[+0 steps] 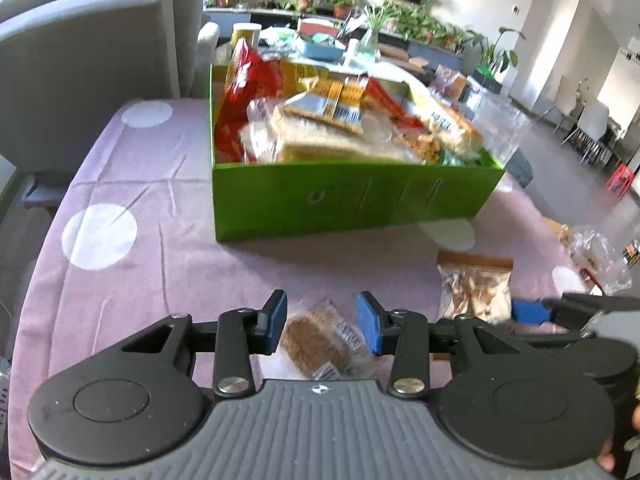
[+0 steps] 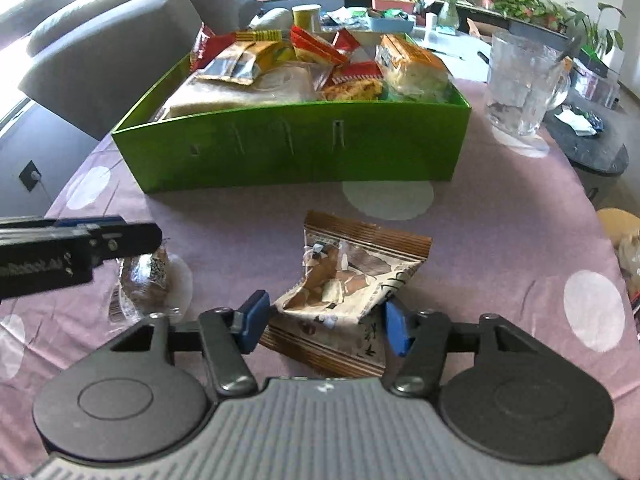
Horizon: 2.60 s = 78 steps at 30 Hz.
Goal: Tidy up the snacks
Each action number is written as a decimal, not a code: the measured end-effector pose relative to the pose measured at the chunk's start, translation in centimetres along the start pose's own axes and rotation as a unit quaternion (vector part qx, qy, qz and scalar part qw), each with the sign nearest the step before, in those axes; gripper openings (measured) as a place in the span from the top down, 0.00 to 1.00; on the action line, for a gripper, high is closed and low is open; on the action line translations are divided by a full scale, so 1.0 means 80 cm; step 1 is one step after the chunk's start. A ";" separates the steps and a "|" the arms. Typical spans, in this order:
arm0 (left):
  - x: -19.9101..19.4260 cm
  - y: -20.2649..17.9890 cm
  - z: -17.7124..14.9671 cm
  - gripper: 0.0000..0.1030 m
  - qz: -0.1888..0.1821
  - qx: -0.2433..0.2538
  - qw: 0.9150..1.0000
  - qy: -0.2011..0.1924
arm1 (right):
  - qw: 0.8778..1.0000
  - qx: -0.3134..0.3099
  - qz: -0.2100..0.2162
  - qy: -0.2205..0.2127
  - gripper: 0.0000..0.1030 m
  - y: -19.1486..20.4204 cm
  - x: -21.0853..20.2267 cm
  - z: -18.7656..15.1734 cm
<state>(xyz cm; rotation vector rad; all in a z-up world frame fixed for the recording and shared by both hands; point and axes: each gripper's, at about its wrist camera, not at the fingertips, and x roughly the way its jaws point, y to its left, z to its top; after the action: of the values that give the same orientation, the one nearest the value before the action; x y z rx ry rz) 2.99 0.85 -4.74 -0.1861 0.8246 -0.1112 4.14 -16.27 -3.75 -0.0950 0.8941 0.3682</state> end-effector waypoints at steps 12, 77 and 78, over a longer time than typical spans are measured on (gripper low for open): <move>0.009 -0.008 -0.007 0.30 0.024 0.028 0.999 0.023 | 1.000 0.013 0.023 -0.001 0.18 -0.013 -0.004 0.002; 0.063 -0.002 0.187 0.31 0.046 0.021 0.997 -0.061 | 0.987 0.036 0.050 -0.152 0.17 -0.052 0.014 0.153; 0.061 -0.002 0.184 0.31 0.044 0.022 0.997 -0.064 | 0.986 0.038 0.048 -0.157 0.17 -0.052 0.012 0.152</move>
<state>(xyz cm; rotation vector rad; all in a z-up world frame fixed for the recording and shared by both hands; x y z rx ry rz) 17.14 1.63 1.58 -0.1144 0.7005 -0.0335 15.21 -17.09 2.81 0.0753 0.6008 0.4245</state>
